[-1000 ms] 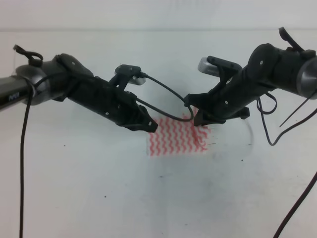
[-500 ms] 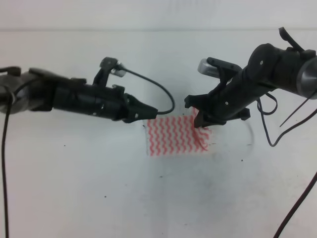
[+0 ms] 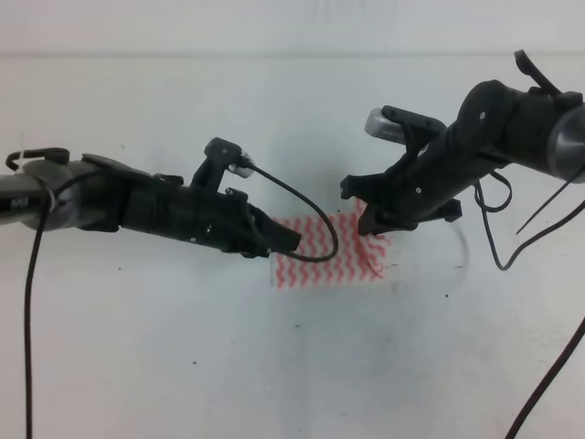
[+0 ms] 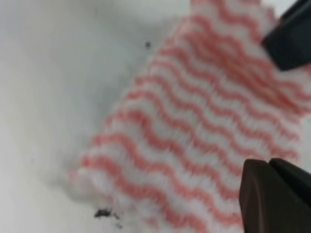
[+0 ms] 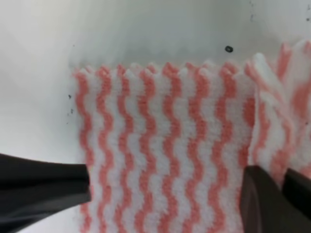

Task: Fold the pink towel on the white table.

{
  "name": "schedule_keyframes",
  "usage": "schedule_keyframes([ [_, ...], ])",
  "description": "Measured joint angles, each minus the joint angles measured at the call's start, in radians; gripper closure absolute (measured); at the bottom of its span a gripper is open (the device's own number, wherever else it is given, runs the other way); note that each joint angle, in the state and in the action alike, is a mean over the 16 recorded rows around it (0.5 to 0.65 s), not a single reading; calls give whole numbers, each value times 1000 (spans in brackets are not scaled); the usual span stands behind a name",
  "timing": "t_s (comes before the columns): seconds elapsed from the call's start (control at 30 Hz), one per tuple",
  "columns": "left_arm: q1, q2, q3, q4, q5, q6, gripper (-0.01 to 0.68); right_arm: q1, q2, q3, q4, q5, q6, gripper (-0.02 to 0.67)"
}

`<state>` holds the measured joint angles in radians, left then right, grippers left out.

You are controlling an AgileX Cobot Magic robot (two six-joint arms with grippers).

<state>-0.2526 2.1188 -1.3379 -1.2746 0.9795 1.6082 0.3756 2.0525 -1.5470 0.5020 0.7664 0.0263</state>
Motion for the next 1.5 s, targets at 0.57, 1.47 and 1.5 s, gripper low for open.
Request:
schedule_keyframes([
  [0.57,-13,16,0,91,-100,-71,679,0,-1,0,0,0,1,660],
  [1.47,-14,28,0,95,-81,-78,678,41,0,-29,64,-29,-1,660],
  [1.5,-14,28,0,95,-81,-78,678,45,0,-33,64,-31,-1,660],
])
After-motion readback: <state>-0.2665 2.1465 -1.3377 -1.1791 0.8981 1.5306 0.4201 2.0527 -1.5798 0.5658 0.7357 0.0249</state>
